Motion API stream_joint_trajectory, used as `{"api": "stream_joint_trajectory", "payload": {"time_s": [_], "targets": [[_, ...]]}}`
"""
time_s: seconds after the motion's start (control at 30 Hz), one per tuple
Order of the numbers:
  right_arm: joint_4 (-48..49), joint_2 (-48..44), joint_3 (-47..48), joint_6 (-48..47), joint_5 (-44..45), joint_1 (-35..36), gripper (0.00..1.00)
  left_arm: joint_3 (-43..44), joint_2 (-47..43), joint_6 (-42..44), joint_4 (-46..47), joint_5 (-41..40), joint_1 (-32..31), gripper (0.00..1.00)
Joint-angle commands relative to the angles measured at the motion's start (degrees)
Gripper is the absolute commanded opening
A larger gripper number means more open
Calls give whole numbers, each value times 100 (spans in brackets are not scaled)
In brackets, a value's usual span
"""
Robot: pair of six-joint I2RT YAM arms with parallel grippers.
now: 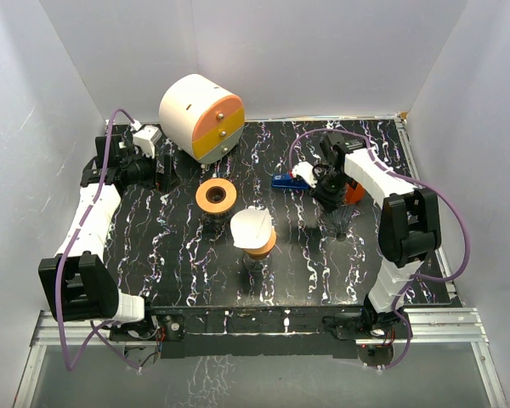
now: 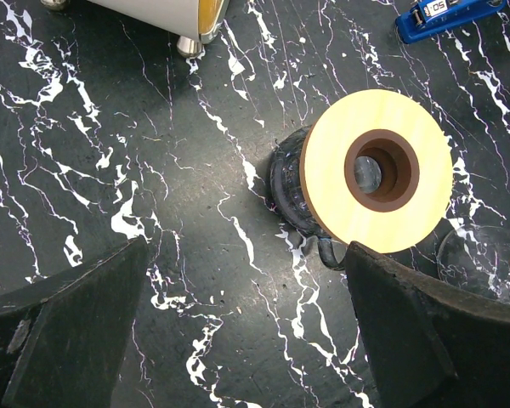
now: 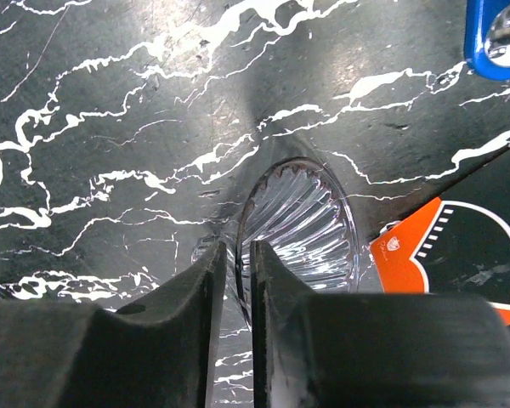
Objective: Place the coffee filter in the dripper
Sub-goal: Pick up the coffee dripper from the center of the board.
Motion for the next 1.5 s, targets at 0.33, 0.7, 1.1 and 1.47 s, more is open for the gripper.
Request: {"api": "stream_joint_trajectory", "payload": {"time_s": [0.33,0.7,1.1,1.47], "targets": [[-564,-69,44,-316,239,1,35,-53,-251,-6,89,228,40,99],[-684,-170,-134,-347,428,-106,21,-109,-320,-1,113,233,32,99],[-784,-747,186,-154,-385,-108,0,-50,-313,-91,138,288,33,99],[-185,-1132,1458,337,-1081,62,0,462,145,-245,5,606,29,99]]}}
